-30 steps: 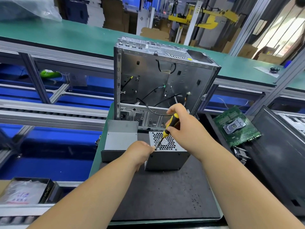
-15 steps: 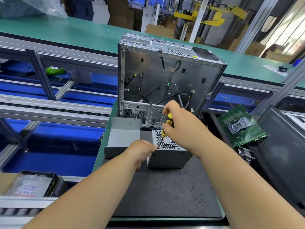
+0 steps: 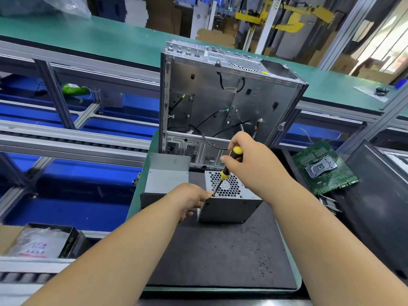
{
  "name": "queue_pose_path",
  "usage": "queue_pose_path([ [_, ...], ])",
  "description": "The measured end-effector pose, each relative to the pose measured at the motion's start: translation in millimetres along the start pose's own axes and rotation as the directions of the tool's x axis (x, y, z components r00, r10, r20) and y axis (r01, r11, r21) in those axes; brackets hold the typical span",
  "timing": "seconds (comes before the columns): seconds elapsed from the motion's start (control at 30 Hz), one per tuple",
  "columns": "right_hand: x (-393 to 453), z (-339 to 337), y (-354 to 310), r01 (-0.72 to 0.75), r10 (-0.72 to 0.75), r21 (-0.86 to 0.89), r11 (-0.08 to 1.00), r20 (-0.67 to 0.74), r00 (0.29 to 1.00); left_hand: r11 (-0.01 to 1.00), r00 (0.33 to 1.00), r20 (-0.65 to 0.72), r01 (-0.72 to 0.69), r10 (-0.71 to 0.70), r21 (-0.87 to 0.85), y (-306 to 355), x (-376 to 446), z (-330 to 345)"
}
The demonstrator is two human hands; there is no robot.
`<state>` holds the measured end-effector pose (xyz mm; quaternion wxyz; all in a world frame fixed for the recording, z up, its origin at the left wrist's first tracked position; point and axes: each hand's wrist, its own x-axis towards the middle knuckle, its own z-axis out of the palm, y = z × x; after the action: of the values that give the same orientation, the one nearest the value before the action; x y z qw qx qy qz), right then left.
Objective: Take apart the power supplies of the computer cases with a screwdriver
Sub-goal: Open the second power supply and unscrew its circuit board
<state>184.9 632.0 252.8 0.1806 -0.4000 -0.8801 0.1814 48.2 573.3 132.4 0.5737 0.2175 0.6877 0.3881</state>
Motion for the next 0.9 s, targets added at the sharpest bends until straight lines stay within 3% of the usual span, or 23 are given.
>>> queue_pose_path([
  [0.27, -0.2, 2.4, 0.3, -0.007, -0.001, -0.165, 0.986, -0.046, 0.999, 1.000, 1.000, 0.026, 0.017, -0.016, -0.014, 7.2, -1.5, -0.5],
  [0.47, 0.6, 2.1, 1.2, -0.050, 0.050, 0.001, 0.999, -0.059, 0.997, 0.999, 0.999, 0.015, -0.035, 0.035, -0.007, 7.2, 0.7, 2.6],
  [0.73, -1.8, 3.0, 0.8, -0.036, 0.029, -0.117, 0.992, -0.061, 0.998, 0.996, 0.996, -0.054, -0.075, 0.078, 0.045, 4.4, -4.3, 0.7],
  [0.9, -0.2, 4.4, -0.7, -0.055, 0.056, 0.022, 0.998, -0.048, 0.997, 0.996, 0.994, -0.064, -0.081, 0.084, 0.049, 4.6, -8.1, 1.2],
])
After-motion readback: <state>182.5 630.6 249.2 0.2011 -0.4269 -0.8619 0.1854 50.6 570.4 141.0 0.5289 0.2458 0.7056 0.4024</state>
